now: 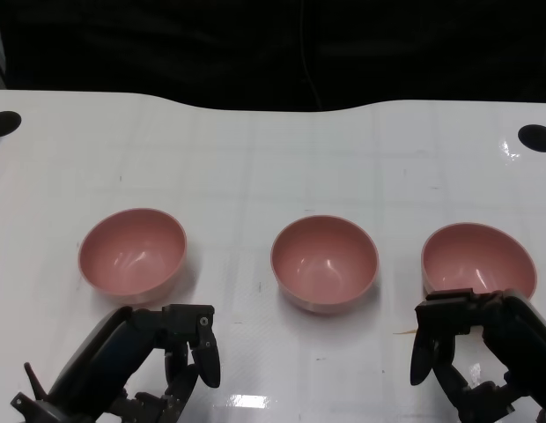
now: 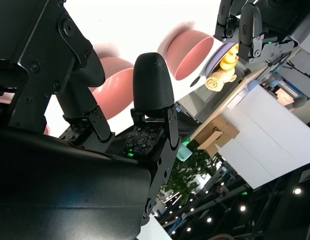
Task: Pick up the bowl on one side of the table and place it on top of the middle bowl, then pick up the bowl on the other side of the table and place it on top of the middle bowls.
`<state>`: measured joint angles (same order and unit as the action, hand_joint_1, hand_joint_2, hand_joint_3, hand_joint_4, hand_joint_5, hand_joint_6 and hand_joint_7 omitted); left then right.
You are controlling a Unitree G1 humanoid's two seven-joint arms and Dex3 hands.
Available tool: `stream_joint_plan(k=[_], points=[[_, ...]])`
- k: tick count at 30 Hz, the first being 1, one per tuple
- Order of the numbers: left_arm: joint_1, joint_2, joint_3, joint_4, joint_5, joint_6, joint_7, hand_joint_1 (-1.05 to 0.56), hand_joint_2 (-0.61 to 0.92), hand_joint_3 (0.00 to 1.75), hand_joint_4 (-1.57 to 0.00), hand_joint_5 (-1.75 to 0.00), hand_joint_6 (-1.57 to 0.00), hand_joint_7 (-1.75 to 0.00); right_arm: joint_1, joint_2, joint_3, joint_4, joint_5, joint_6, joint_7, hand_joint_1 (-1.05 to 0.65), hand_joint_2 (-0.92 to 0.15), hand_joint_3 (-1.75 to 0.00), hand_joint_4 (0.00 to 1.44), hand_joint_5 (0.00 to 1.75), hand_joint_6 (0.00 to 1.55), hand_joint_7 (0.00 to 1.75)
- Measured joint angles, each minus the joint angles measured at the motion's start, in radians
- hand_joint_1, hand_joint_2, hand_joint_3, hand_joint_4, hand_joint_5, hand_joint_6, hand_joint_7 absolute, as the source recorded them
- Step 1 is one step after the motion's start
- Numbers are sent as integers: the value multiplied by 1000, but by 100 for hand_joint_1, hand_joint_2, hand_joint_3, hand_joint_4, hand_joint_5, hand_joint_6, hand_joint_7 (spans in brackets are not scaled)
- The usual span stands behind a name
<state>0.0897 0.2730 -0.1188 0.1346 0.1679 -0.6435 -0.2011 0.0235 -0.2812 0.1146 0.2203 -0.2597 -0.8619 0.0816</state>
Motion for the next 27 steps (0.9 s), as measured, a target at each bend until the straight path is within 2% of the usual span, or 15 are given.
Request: stream_joint_plan(k=[12, 15, 19, 22, 23, 24, 27], points=[[-1, 0, 1, 3, -1, -3, 0, 4, 18, 164, -97, -165, -90, -144, -1, 0, 0, 1, 0, 0, 0, 29, 0, -175, 104, 169, 101, 128], [-1, -1, 4, 5, -4, -6, 0, 4, 22, 157, -87, -162, -86, -135, -1, 0, 0, 1, -1, 2, 0, 29, 0, -175, 104, 169, 101, 127], [-1, -16, 29, 5, 11, -21, 41, -5, 44, 109, -66, -143, -74, -93, -2, 1, 0, 1, -1, 1, 0, 27, 0, -175, 104, 168, 100, 127], [3, -24, 46, -14, 35, -2, 67, -14, 67, 59, -56, -118, -69, -58, -3, 2, 0, 1, -2, 2, -1, 26, 0, -175, 104, 168, 100, 127], [8, -25, 52, -33, 50, 20, 74, -19, 77, 36, -50, -110, -65, -41, -4, 3, 0, 1, -2, 2, -1, 26, -1, -175, 104, 168, 100, 128], [13, -25, 59, -59, 74, 51, 83, -23, 83, 25, -46, -107, -61, -31, -5, 4, 0, 1, -2, 2, -1, 26, -1, -175, 105, 168, 101, 128], [37, -23, 83, -161, 185, 159, 116, -37, 91, 6, -34, -90, -49, -12, -8, 6, 0, 1, -3, 1, -3, 27, 0, -175, 105, 168, 101, 128]])
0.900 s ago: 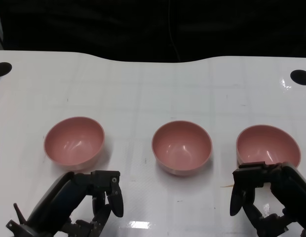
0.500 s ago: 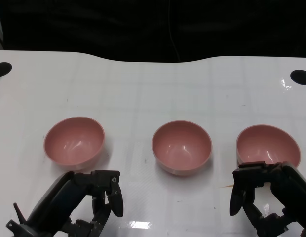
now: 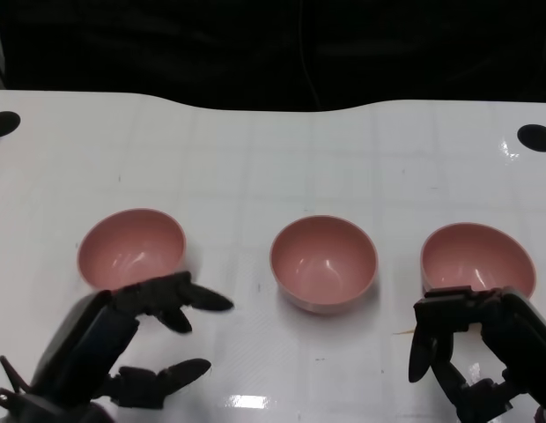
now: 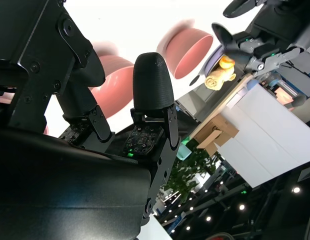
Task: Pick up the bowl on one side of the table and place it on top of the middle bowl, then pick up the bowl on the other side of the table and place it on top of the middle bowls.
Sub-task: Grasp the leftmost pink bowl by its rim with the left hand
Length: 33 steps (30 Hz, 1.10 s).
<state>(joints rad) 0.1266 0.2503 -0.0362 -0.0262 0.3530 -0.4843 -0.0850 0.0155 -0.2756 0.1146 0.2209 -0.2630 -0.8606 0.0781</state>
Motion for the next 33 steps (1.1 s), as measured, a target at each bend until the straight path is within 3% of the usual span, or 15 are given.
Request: stream_joint_plan(k=[5, 13, 19, 24, 33], points=[[32, -3, 13, -187, 227, 183, 64, -46, 92, 1, -30, -68, -45, -3, -1, 4, 0, -3, -1, 0, -4, 29, 1, -175, 106, 169, 101, 129], [29, -1, -14, -352, 466, 429, 27, -52, 91, 0, -29, -63, -41, 0, -1, 5, 1, -12, -1, 10, -4, 27, 0, -175, 105, 170, 100, 129], [-26, 1, -94, -355, 677, 592, -43, -54, 91, 0, -28, -58, -39, 0, 1, 5, 1, -16, 0, 16, -3, 26, -1, -175, 104, 171, 100, 129], [-90, -7, -172, -306, 838, 703, -85, -58, 91, 0, -36, -45, -40, -1, 4, 5, 2, -31, 1, 20, -1, 26, 0, -175, 104, 171, 99, 130], [-217, -20, -254, -110, 912, 812, -119, -61, 92, 2, -44, -29, -42, 0, 9, 5, 2, -41, 0, 28, -1, 28, -1, -175, 105, 171, 100, 130]])
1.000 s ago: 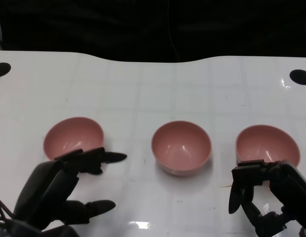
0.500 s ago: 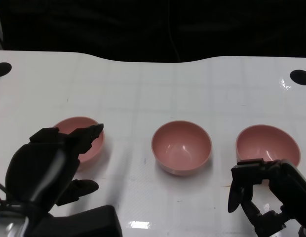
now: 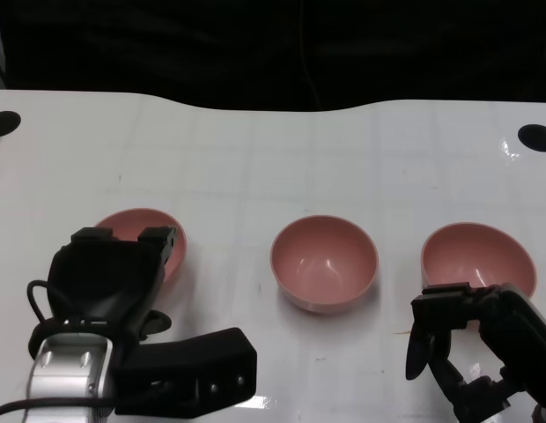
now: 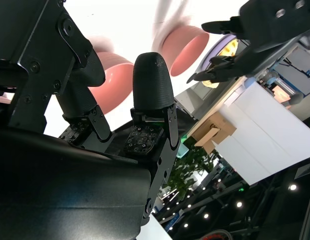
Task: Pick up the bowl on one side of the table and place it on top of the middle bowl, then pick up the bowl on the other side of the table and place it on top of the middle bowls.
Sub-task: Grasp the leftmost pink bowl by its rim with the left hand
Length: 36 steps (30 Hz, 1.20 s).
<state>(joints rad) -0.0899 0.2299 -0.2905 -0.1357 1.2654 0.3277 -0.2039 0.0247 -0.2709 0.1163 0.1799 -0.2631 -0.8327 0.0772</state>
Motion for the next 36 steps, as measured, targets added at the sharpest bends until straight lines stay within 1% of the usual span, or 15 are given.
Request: stream_joint_plan(k=[12, 15, 16, 17, 18, 19, 20, 21, 22, 23, 24, 25, 27, 29, 36], points=[[-171, 2, -87, 326, -24, 74, -11, -57, 92, 9, -57, -24, -46, -2, 2, 0, 0, -11, -19, 4, -4, 27, -1, -175, 104, 171, 99, 131], [-206, 14, -109, 401, -55, 49, 17, -54, 92, 10, -68, -22, -56, -4, 3, 0, 0, -13, -20, 5, -6, 26, -1, -175, 104, 171, 99, 131], [-215, 21, -114, 427, -64, 32, 38, -49, 92, 7, -82, -23, -71, -7, 3, 0, 0, -13, -20, 5, -6, 26, -1, -175, 104, 172, 99, 131], [-220, 30, -118, 450, -80, 10, 61, -48, 92, 5, -87, -23, -76, -8, 3, 0, -1, -13, -20, 5, -6, 26, -1, -175, 104, 172, 99, 131], [-224, 39, -121, 478, -101, -23, 99, -41, 90, 3, -100, -46, -97, -10, 4, 0, 0, -14, -20, 5, -6, 27, -1, -175, 103, 172, 98, 131], [-228, 50, -123, 506, -125, -68, 157, -37, 89, 1, -93, -95, -109, -8, 6, 0, -1, -16, -20, 7, -6, 27, -1, -175, 103, 173, 98, 131], [-230, 59, -123, 533, -147, -116, 223, -35, 90, 2, -86, -134, -118, -8, 7, 0, 0, -17, -20, 10, -6, 28, -1, -175, 103, 173, 98, 131], [-232, 69, -123, 559, -173, -164, 290, -32, 91, 3, -82, -158, -126, -9, 9, 0, 0, -20, -20, 12, -6, 28, -1, -175, 103, 173, 98, 131], [-233, 77, -123, 575, -190, -198, 340, -30, 92, 4, -83, -166, -106, -68, 10, 0, 0, -22, -20, 13, -6, 28, -1, -175, 102, 172, 98, 131], [-233, 84, -123, 584, -207, -224, 382, -27, 92, 4, -82, -170, -84, -120, 11, 0, 0, -23, -20, 15, -6, 28, -1, -175, 102, 172, 98, 131], [-233, 89, -123, 586, -217, -243, 416, -26, 92, 4, -82, -173, -70, -152, 12, 0, 0, -23, -20, 16, -6, 28, -1, -175, 102, 172, 98, 131], [-234, 93, -123, 586, -226, -258, 446, -25, 92, 4, -82, -174, -66, -163, 12, 0, 0, -24, -20, 18, -6, 28, -1, -175, 102, 172, 98, 131], [-236, 98, -124, 587, -239, -274, 478, -25, 90, 3, -81, -174, -63, -172, 12, 0, 0, -26, -20, 18, -6, 30, -1, -175, 102, 173, 98, 131], [-237, 109, -127, 583, -241, -287, 507, -23, 89, 3, -81, -175, -63, -172, 12, 0, 0, -26, -20, 18, -6, 32, -1, -175, 103, 173, 98, 131], [-237, 131, -134, 537, -250, -307, 539, -21, 90, 3, -82, -175, -72, -157, 11, 0, 0, -26, -19, 17, -6, 33, 0, -175, 103, 171, 99, 131]])
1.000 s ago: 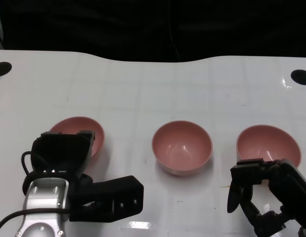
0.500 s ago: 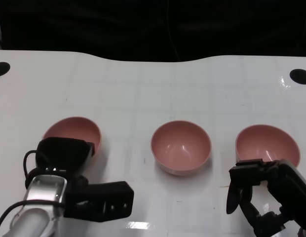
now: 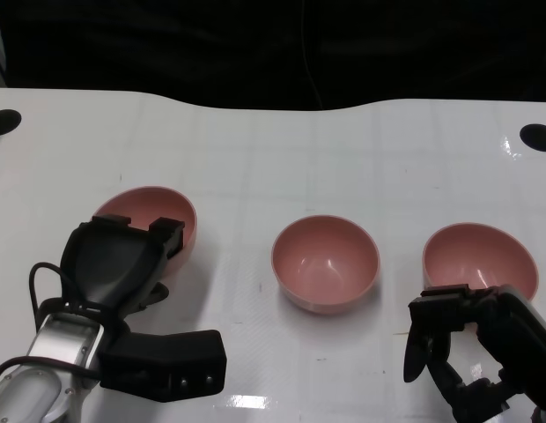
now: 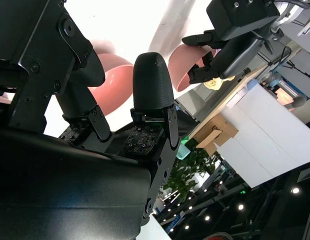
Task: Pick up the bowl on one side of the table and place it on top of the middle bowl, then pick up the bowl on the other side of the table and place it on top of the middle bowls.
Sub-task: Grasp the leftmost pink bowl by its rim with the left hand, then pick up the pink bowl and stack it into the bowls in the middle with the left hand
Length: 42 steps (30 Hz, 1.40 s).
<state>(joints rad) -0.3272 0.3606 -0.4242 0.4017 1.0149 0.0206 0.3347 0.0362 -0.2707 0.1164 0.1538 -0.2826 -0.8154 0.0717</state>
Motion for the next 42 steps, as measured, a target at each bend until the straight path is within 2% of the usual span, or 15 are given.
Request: stream_joint_plan(k=[2, 4, 6, 9, 12, 14, 16, 20, 23, 24, 25, 28, 31, 37, 42], points=[[0, 7, 0, -23, 0, -10, 15, -22, 92, 7, -82, -175, -72, -156, 0, 0, 0, 0, 0, 0, 0, 32, 0, -175, 103, 171, 98, 131], [2, 16, 0, -59, -2, -15, 19, -21, 91, 15, -83, -175, -81, -132, 0, 0, 0, 0, 0, -1, 0, 32, 0, -175, 103, 171, 98, 131], [4, 19, 3, -105, -12, -26, 19, -21, 89, 19, -84, -175, -86, -122, 0, 0, 0, 0, 0, -1, 0, 32, 0, -175, 103, 171, 98, 131], [4, 20, 12, -157, -35, -64, 25, -20, 84, 22, -86, -175, -87, -124, 0, 0, 0, 0, 0, 1, 0, 32, 0, -175, 103, 171, 99, 131], [2, 20, 13, -198, -45, -111, 33, -20, 81, 22, -87, -175, -74, -155, 0, 0, 0, 0, 0, 1, 0, 33, -1, -175, 103, 172, 99, 131], [-1, 20, 13, -216, -59, -144, 33, -22, 80, 25, -87, -175, -73, -158, 0, 0, 0, 0, 0, 1, 0, 32, -1, -175, 103, 172, 99, 131], [-11, 15, 13, -229, -83, -174, 22, -24, 63, 63, -87, -175, -76, -153, 0, 0, 1, 0, 0, 2, 0, 32, 0, -175, 103, 172, 99, 130], [-46, -5, 7, -231, -118, -225, 2, -21, 49, 95, -89, -175, -85, -139, 0, 0, 1, 0, 0, 5, 1, 32, -1, -175, 103, 172, 99, 131], [-85, -22, -10, -212, -124, -264, -24, -24, 48, 94, -89, -174, -88, -131, -1, 0, 2, 0, 0, 4, 1, 32, -1, -174, 103, 171, 99, 131], [-95, -29, -15, -201, -131, -276, -34, -24, 52, 82, -88, -174, -94, -114, -1, 0, 2, 0, 0, 4, 1, 33, -1, -174, 102, 171, 99, 130], [-106, -37, -22, -187, -134, -283, -39, -23, 54, 68, -88, -174, -96, -113, 0, 0, 1, 0, 1, 4, 1, 33, -1, -173, 103, 170, 98, 130], [-140, -66, -48, -145, -134, -302, -51, -20, 54, 59, -89, -175, -89, -135, 0, 0, 2, 0, 1, 4, 2, 35, -2, -172, 103, 168, 99, 129], [-175, -85, -66, -97, -138, -334, -58, -23, 57, 73, -90, -175, -84, -144, 1, -1, 2, -1, 2, 4, 3, 36, -2, -173, 104, 169, 100, 129], [-210, -119, -113, -11, -140, -355, -108, -31, 62, 76, -87, -167, -87, -122, 4, -1, 2, -5, 2, 4, 3, 35, -2, -173, 103, 171, 99, 129], [-215, -129, -129, 9, -139, -354, -122, -31, 63, 75, -87, -166, -88, -119, 4, -1, 2, -6, 2, 4, 3, 35, -2, -173, 102, 171, 99, 129]])
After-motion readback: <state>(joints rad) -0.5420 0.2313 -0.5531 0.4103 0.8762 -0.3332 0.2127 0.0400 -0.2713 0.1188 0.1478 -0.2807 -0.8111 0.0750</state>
